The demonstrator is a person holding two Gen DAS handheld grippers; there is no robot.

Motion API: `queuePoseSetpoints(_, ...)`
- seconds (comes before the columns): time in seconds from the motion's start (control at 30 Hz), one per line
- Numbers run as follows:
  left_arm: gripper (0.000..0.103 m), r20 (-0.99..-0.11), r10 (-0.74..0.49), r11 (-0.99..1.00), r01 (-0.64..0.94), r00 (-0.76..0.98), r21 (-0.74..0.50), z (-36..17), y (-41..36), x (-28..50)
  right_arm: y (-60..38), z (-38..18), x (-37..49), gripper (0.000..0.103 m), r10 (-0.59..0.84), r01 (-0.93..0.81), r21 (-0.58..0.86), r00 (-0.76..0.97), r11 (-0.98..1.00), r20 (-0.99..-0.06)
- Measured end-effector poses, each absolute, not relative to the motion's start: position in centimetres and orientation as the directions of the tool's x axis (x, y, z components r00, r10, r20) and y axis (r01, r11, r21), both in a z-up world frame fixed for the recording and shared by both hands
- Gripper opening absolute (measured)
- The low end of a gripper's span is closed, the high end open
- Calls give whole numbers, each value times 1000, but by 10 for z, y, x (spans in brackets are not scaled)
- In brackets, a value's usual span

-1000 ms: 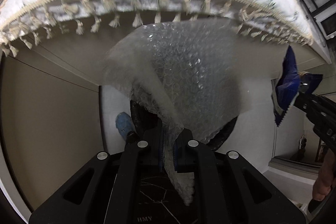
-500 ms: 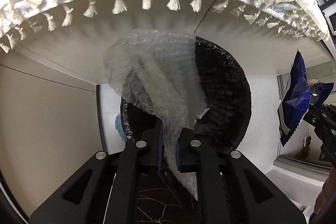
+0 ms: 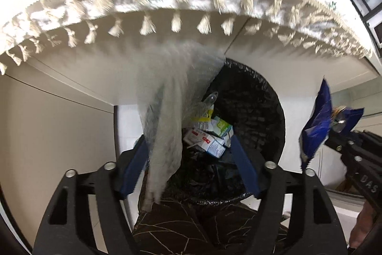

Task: Collect trash
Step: 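Open the left gripper to drop the bubble wrap while the right gripper drops the blue bag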

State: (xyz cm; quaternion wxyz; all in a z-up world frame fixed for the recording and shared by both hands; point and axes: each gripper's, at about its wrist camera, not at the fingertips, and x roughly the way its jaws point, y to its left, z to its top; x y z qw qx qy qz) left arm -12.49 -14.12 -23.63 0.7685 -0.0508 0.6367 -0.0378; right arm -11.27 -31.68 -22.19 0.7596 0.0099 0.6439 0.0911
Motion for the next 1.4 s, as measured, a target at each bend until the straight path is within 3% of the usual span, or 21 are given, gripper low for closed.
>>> queuePoseSetpoints(0.5,96,-960,-107,990,-57,261,-125,-208,-114,-133,-297,-243,-111,18,167,-177,143,125,974,-978)
queuePoseSetpoints(0.93,97,-962,-100,988,-86,256,-125,-216,-90,-140,-293,-274,-102,19,165,-187,143,106,972,-981)
queuePoseSetpoints(1.4,97,-968,-100,987,-101,230,-126,-247,-90,-138,-295,-286,-92,59,157,-157,136,130,978,-979)
